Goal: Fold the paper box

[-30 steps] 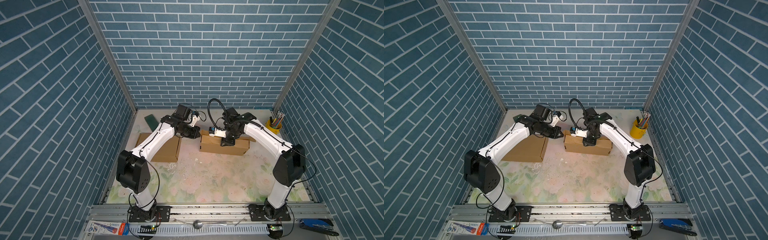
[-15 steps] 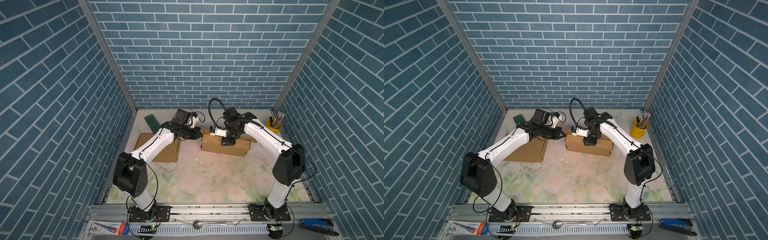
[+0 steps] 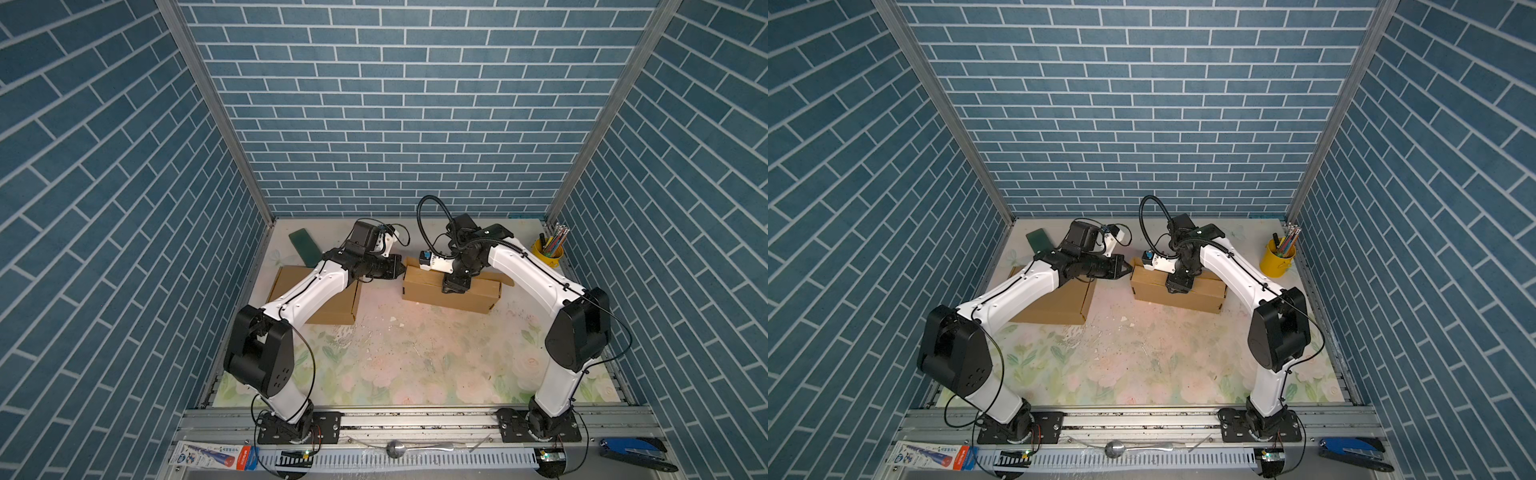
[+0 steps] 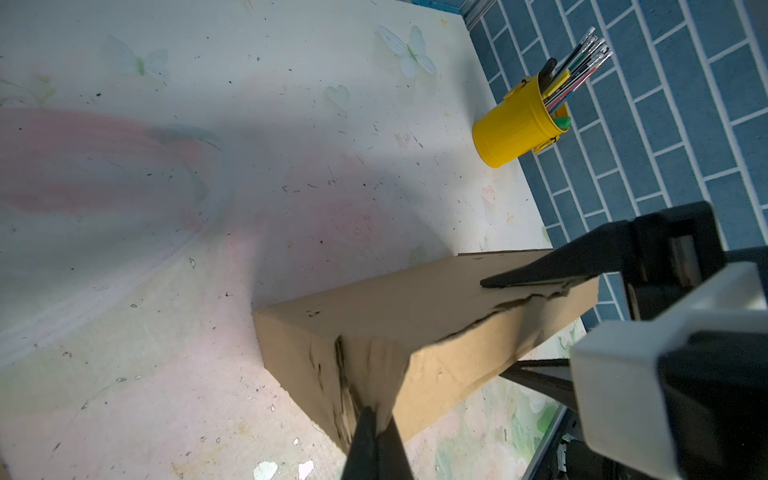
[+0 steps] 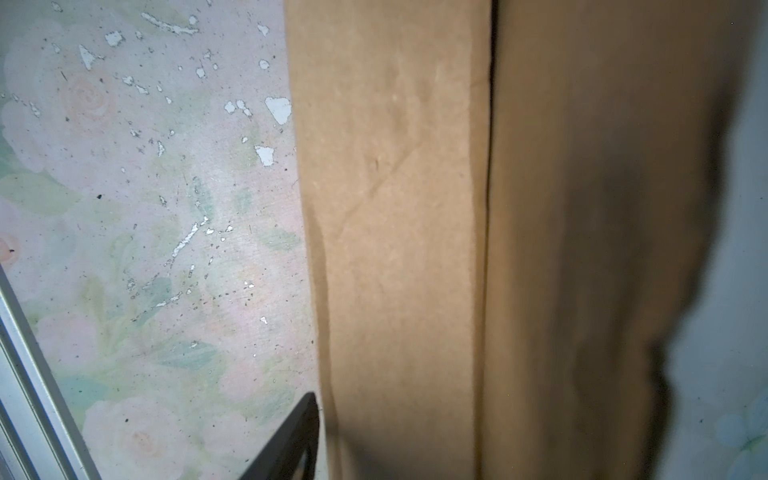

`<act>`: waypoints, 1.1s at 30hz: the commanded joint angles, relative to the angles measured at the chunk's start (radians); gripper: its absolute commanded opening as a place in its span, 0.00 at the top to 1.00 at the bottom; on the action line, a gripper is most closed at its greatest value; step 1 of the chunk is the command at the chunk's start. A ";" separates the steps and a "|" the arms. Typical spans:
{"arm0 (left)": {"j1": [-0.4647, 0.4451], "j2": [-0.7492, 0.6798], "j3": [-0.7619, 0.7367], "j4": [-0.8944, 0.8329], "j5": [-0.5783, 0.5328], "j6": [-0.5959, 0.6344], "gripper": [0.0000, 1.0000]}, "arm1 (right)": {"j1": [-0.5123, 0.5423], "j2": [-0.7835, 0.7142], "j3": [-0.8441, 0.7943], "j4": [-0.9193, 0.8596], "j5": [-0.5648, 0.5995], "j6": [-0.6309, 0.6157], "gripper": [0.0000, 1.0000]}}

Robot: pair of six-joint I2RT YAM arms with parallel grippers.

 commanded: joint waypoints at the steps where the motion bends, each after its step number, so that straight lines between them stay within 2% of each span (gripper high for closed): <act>1: -0.009 0.032 -0.030 -0.027 -0.030 -0.002 0.99 | 0.003 0.035 0.005 -0.082 -0.037 0.026 0.38; 9: -0.012 0.029 -0.060 0.023 -0.039 0.015 0.99 | 0.001 0.041 0.010 -0.081 -0.038 0.026 0.37; 24: -0.012 0.027 -0.106 0.045 -0.081 0.077 0.99 | 0.001 0.059 0.029 -0.090 -0.040 0.028 0.39; 33: -0.014 0.012 -0.039 -0.019 -0.095 0.101 0.99 | -0.001 0.057 0.024 -0.087 -0.034 0.030 0.40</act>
